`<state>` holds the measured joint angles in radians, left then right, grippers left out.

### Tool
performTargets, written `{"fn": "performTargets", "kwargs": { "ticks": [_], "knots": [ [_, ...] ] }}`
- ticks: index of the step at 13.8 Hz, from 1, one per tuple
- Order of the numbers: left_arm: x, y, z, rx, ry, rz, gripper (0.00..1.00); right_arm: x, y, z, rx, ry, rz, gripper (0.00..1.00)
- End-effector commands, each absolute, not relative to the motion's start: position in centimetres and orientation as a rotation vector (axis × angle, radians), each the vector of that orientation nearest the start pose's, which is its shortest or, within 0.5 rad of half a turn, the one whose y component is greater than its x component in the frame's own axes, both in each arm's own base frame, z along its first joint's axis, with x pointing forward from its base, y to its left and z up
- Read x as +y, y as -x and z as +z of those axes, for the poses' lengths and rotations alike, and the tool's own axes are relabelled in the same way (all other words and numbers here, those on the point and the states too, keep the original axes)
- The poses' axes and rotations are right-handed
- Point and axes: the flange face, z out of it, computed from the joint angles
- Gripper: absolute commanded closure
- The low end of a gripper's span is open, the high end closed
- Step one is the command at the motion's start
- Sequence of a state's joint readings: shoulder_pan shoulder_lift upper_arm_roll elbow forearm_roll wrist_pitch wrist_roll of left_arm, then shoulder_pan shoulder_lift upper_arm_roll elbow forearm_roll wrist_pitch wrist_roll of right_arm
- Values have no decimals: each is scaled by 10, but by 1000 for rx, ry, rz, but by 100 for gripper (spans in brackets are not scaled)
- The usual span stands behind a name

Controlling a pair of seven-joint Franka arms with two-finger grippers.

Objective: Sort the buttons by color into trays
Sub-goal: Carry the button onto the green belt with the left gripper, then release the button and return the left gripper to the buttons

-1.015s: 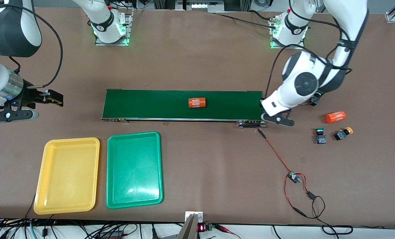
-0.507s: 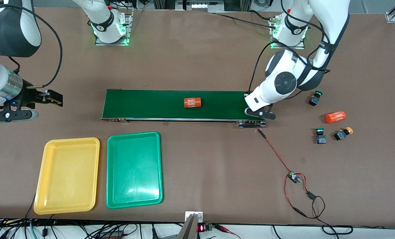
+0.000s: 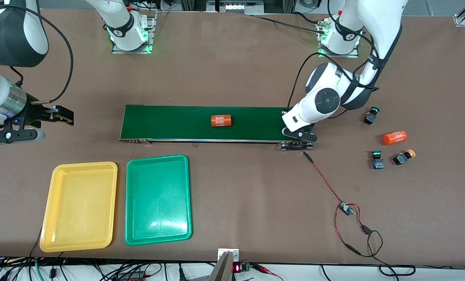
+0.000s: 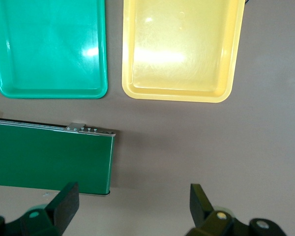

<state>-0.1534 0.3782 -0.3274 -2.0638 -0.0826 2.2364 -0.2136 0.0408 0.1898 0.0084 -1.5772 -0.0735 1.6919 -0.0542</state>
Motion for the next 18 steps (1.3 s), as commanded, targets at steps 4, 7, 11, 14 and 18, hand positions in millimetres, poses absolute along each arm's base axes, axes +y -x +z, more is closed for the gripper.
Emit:
{"fn": "performTargets", "kwargs": {
  "ticks": [4,7,11,14,18],
  "knots": [
    [-239,-536,298,267,3246,215,0,21,-616,525,-190,3212,97,0],
    [-173,-567,310,72,3240,153,0,17,-616,526,-181,3213,95,0],
    [-95,-586,297,-144,3239,156,0,17,-616,524,-180,3211,100,0],
    [-37,-598,276,-282,3222,110,0,17,-616,525,-180,3211,95,0],
    [20,-609,258,-431,3198,-12,0,18,-616,528,-172,3200,80,0]
  ]
}}
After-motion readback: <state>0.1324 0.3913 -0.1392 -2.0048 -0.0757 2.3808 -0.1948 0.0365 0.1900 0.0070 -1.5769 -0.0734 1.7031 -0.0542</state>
